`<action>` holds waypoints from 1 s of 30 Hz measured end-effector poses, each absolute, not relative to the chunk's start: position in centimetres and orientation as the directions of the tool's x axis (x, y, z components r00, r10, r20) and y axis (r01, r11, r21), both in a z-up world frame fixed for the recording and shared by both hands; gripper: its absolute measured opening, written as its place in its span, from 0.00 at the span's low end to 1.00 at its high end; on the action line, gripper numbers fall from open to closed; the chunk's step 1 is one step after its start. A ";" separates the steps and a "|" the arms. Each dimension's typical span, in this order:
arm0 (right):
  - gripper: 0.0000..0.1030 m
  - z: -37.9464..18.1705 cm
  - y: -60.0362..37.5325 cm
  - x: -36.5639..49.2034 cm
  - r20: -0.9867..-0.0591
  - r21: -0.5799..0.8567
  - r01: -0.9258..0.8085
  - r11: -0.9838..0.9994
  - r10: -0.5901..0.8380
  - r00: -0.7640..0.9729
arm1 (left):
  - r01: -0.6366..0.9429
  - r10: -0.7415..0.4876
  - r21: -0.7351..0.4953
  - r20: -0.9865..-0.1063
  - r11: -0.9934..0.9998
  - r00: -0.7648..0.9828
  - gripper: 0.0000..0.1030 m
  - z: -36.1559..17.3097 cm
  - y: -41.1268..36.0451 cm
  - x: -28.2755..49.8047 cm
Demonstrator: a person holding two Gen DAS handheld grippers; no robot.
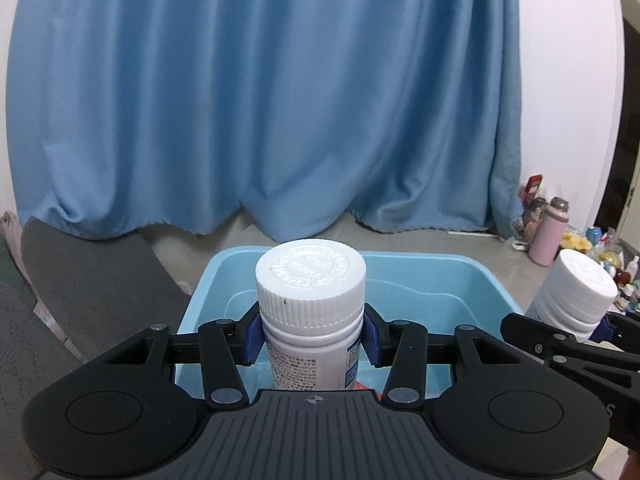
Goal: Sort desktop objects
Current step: 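Open the left tool over the bin while the right tool releases its bottle too, then withdraw the left tool from the bin and approach the last white bottle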
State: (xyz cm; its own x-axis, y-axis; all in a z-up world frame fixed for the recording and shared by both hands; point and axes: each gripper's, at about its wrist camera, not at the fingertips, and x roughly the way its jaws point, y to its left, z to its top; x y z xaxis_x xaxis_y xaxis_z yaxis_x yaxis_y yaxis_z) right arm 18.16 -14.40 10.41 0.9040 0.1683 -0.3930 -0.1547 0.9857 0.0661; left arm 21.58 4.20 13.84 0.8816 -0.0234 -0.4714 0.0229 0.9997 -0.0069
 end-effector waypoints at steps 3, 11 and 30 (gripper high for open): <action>0.46 9.6 -14.3 19.6 -0.410 0.065 -0.152 0.986 0.165 0.897 | 0.020 -0.018 -0.002 -0.492 1.000 0.871 0.47 12.9 4.4 23.4; 0.46 8.0 -13.7 22.2 -0.456 0.068 -0.162 0.984 0.175 0.873 | 0.003 -0.001 0.003 -0.546 1.000 0.838 0.47 10.4 5.1 26.9; 0.82 9.5 -14.2 18.4 -0.392 0.072 -0.148 0.986 0.164 0.905 | -0.081 0.043 -0.056 -0.493 0.995 0.869 0.82 10.6 5.8 22.8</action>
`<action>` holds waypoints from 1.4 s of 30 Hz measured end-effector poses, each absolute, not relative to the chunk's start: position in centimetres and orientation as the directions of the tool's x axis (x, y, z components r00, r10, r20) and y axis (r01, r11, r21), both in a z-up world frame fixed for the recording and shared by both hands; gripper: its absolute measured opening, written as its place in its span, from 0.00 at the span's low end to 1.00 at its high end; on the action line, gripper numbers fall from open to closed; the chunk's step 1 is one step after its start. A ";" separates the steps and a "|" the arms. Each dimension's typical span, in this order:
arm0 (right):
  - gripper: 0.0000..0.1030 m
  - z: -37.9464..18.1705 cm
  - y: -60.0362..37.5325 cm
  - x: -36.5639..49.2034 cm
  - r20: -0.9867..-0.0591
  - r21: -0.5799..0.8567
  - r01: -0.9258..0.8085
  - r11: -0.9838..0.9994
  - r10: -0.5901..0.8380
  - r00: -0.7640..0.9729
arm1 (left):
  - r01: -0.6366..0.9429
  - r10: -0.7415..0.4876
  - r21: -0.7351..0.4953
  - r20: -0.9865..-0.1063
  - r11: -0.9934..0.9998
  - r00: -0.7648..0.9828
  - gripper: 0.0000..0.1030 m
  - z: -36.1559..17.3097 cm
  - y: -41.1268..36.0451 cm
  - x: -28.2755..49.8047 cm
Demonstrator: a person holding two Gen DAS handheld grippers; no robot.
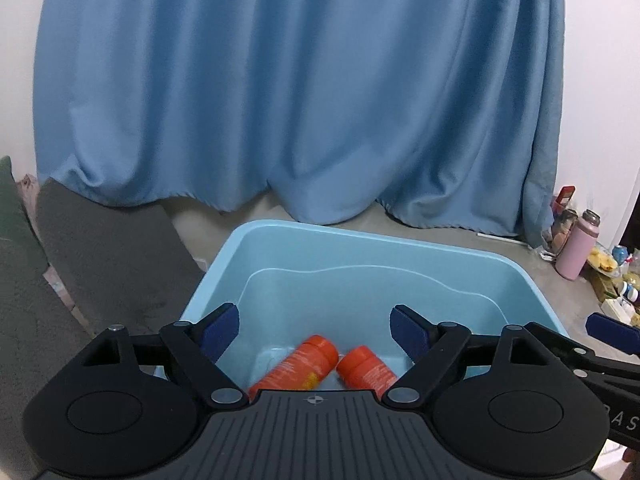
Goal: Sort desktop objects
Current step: 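Withdraw the left tool from the bin and approach the last white bottle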
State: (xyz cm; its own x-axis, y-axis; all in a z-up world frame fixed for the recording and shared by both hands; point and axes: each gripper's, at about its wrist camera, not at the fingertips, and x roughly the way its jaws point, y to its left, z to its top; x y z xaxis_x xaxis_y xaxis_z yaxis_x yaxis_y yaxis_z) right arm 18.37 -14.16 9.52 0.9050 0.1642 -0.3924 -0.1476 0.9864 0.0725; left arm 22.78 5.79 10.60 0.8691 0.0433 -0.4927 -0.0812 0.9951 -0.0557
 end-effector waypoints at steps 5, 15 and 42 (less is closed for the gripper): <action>0.81 9.9 -14.2 14.8 -0.374 0.078 -0.143 0.987 0.162 0.913 | -0.077 0.048 -0.041 -0.477 0.996 0.877 0.82 11.2 5.5 18.8; 0.82 9.3 -13.6 8.3 -0.374 0.060 -0.144 0.988 0.156 0.914 | -0.067 0.048 -0.024 -0.464 0.997 0.885 0.82 10.8 5.7 10.6; 0.82 2.4 -14.8 0.4 -0.467 0.059 -0.053 0.997 0.074 0.881 | -0.038 0.052 0.040 -0.486 0.998 0.872 0.82 0.2 3.9 0.9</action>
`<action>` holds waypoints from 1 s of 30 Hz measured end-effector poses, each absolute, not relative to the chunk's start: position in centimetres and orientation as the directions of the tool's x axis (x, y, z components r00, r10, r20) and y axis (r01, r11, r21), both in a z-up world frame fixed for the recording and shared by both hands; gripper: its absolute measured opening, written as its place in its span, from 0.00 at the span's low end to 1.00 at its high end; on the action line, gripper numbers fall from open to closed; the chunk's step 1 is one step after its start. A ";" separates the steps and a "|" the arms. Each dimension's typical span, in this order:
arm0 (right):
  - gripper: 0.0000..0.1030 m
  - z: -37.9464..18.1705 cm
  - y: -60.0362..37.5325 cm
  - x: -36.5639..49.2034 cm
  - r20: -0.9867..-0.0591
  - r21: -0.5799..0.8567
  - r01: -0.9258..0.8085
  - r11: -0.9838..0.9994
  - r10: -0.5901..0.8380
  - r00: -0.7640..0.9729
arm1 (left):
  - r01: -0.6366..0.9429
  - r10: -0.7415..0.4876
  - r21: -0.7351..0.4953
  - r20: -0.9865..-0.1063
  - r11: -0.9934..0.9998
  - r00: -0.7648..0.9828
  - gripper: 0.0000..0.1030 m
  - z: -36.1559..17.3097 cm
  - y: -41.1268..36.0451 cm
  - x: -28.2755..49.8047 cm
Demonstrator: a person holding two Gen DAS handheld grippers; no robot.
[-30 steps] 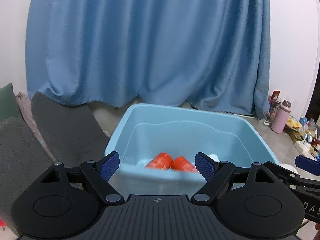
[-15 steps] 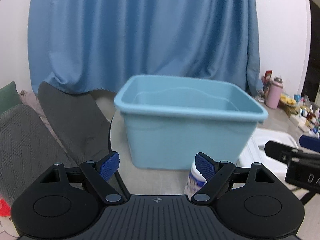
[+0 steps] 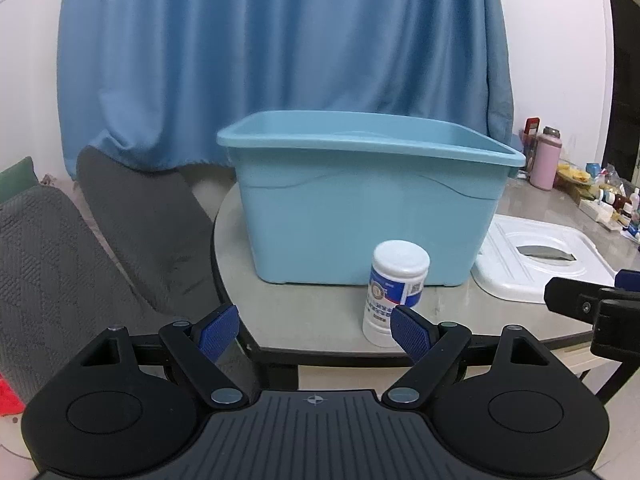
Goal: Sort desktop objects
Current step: 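Withdraw the left tool from the bin and approach the last white bottle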
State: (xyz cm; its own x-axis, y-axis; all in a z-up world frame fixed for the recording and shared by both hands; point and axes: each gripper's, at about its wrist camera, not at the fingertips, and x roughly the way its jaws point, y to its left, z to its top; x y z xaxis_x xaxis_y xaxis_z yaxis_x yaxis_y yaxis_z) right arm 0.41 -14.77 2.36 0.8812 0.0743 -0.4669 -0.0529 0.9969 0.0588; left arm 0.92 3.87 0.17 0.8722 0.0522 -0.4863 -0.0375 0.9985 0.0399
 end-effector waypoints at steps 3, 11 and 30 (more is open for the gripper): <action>0.82 2.0 -14.8 0.1 -0.459 0.052 -0.049 0.997 0.067 0.886 | -0.018 0.033 0.036 -0.482 0.999 0.876 0.82 -0.5 3.6 0.9; 0.82 0.8 -15.3 -0.3 -0.469 0.041 -0.033 0.999 0.049 0.882 | 0.036 -0.012 0.040 -0.489 0.999 0.872 0.82 -2.3 1.9 1.8; 0.82 0.3 -17.1 2.5 -0.495 0.026 0.011 1.000 0.003 0.869 | 0.086 -0.058 0.037 -0.476 0.996 0.878 0.82 -4.1 -0.2 6.8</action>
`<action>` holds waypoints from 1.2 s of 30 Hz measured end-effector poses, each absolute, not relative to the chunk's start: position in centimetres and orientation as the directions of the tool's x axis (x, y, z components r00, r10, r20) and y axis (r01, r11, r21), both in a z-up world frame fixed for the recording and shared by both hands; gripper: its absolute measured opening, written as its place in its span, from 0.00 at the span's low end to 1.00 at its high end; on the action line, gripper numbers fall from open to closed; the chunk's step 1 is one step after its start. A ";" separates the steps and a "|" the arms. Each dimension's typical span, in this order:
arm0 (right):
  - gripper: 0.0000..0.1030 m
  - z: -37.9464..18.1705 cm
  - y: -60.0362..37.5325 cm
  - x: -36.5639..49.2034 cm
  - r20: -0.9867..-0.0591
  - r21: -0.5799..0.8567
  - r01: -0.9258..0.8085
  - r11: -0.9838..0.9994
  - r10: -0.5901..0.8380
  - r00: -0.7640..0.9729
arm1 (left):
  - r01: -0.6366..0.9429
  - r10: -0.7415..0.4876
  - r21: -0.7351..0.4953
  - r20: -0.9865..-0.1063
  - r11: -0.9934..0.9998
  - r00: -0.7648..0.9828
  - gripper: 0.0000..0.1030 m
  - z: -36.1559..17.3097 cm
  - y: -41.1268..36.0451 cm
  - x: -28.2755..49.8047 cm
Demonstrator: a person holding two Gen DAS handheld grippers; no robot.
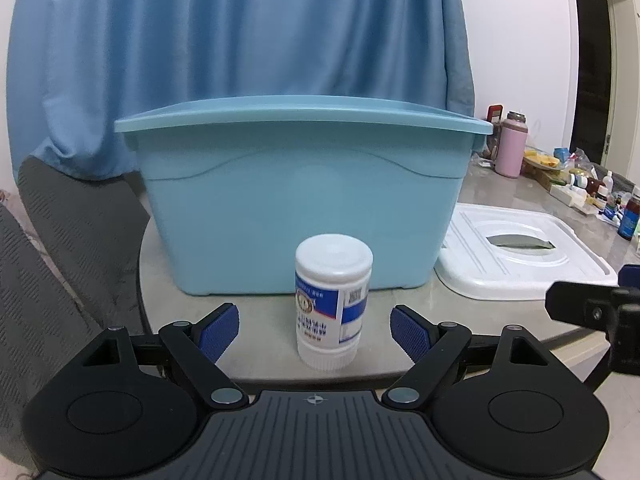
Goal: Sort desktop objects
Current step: 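Close the left tool on the last white pill bottle, then lift the bottle over the blue bin and open the left tool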
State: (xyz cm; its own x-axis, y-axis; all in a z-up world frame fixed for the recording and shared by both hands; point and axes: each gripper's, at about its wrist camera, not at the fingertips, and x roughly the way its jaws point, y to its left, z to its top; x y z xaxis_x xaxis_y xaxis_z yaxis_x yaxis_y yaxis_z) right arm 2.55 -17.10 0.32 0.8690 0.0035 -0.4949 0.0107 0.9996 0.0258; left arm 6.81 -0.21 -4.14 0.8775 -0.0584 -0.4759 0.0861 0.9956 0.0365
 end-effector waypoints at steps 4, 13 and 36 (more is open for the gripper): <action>0.82 0.2 -17.4 3.1 -0.499 0.021 0.017 1.000 -0.004 0.867 | 0.084 -0.056 0.036 -0.486 0.996 0.872 0.82 -4.6 -0.5 8.4; 0.82 -0.4 -18.9 4.6 -0.526 0.022 0.043 0.999 -0.025 0.850 | 0.083 -0.045 0.055 -0.495 0.995 0.868 0.81 -5.5 -1.2 12.3; 0.82 -0.3 -19.8 4.4 -0.520 0.051 0.004 0.999 0.023 0.854 | 0.027 0.007 0.064 -0.479 0.998 0.878 0.47 -2.0 -1.7 13.0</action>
State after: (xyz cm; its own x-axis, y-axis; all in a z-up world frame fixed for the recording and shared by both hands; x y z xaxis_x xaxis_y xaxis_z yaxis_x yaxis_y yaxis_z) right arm 4.43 -19.79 -0.27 0.8540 0.0232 -0.5198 0.0039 0.9987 0.0510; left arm 12.97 -1.68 -2.01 0.8778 0.0070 -0.4790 0.0269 0.9976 0.0640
